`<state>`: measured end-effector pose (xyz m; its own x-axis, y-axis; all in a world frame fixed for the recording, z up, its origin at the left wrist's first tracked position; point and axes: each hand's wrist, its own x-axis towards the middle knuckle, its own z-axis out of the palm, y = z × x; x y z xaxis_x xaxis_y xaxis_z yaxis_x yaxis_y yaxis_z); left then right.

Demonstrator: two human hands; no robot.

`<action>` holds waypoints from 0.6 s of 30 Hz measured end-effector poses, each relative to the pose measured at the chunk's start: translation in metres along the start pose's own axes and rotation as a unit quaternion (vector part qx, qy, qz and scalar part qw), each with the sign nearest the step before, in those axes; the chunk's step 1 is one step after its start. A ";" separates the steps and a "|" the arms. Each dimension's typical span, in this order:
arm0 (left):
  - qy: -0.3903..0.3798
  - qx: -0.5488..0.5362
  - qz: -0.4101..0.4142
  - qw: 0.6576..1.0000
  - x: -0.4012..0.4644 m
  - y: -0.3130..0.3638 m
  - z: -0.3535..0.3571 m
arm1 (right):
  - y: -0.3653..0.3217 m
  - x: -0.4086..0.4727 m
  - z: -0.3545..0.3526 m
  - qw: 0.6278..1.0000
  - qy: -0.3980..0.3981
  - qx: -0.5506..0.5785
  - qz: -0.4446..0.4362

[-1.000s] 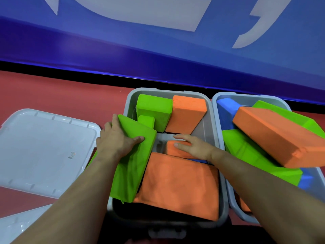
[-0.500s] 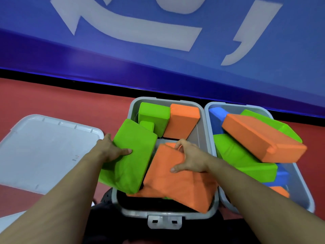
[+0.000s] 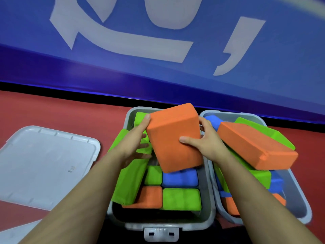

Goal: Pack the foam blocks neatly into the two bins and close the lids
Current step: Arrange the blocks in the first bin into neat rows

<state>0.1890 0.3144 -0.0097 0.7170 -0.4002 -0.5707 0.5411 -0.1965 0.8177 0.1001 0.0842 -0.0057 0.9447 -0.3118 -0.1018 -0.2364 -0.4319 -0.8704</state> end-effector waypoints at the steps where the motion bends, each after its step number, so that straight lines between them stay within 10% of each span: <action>1: -0.010 -0.049 -0.003 0.999 -0.002 0.005 0.007 | -0.001 0.003 0.003 1.000 0.007 0.017 -0.007; 8: 0.034 -0.092 0.128 0.987 0.018 0.018 0.027 | -0.003 0.019 0.007 0.989 0.019 0.143 -0.013; 18: 0.056 -0.049 0.114 0.991 0.053 0.009 0.047 | 0.003 0.038 -0.009 0.980 0.022 0.164 0.110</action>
<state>0.2114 0.2491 -0.0287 0.8670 -0.3216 -0.3807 0.3953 -0.0213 0.9183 0.1336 0.0634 -0.0085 0.8662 -0.4065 -0.2905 -0.3412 -0.0567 -0.9383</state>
